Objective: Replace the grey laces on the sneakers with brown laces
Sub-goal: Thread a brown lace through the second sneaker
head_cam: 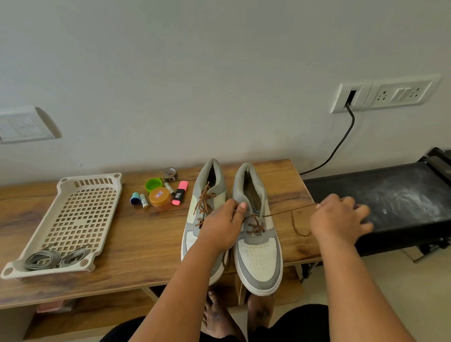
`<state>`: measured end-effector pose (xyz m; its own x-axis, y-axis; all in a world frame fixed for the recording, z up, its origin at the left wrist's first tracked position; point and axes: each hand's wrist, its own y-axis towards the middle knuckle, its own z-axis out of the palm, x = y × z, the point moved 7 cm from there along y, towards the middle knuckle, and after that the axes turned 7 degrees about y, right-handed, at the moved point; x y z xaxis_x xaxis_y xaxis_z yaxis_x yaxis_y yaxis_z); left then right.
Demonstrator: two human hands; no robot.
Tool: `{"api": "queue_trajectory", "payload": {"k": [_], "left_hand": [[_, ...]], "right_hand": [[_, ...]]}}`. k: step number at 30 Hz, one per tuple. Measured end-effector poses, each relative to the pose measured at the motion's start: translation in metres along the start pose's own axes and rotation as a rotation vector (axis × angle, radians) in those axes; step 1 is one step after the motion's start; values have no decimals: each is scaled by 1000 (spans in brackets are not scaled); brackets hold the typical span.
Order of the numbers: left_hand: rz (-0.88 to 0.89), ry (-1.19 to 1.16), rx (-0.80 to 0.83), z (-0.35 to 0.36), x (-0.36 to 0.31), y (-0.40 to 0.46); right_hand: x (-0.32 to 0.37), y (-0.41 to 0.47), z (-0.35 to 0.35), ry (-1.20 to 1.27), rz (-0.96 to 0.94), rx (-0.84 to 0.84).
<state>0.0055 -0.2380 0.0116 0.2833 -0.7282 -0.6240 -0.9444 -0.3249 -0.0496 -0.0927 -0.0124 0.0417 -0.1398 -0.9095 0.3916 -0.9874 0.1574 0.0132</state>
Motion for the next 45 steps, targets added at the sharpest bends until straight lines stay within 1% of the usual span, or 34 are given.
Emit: {"api": "queue_trajectory", "payload": {"k": [1,2,4,5,6,7,13,16,18,20,23,25,28,32,37,40,42,45], "left_hand": [[3,36,0,0,0,0],[4,67,4,1,1,1],[4,84,14,2,2,2],[8,75,17,2,1,2],[15,66,21,2,0,1],[27,64,23,2,-1,1],[76,104,42,5,-4,1],[88,132,9,2,-5,2],[89,120,-11,-2,-6,2],[84,75,19,-4,-7,2],[73,45,43,-6,-10,0],[74,53,35,-7,-11,-1],[65,51,29,-10,-12,-2],[56,28,58,-17,-12,-3],[58,37,84,-21,-12,-4],[53,41,77,-21,-10,-4],[51,48,81,-22,-10,-4],[45,39,68,-23,-9,-5]], "right_hand": [[3,1,-3,4,-37,-17],[10,-1,-3,34,-101,3],[33,-14,11,86,-284,161],[46,-23,22,67,-374,263],[55,-32,32,36,-440,354],[62,-38,39,27,-473,402],[57,-31,39,159,-403,370],[38,-17,28,228,-240,242],[27,-9,25,239,-167,177],[28,-9,28,237,-192,216],[49,-25,38,321,-365,447],[58,-33,43,317,-422,509],[57,-32,49,329,-412,500],[52,-23,39,395,-401,423],[43,-18,40,382,-337,483],[40,-16,34,457,-299,423],[37,-15,34,437,-280,431],[36,-17,40,343,-287,489]]}}
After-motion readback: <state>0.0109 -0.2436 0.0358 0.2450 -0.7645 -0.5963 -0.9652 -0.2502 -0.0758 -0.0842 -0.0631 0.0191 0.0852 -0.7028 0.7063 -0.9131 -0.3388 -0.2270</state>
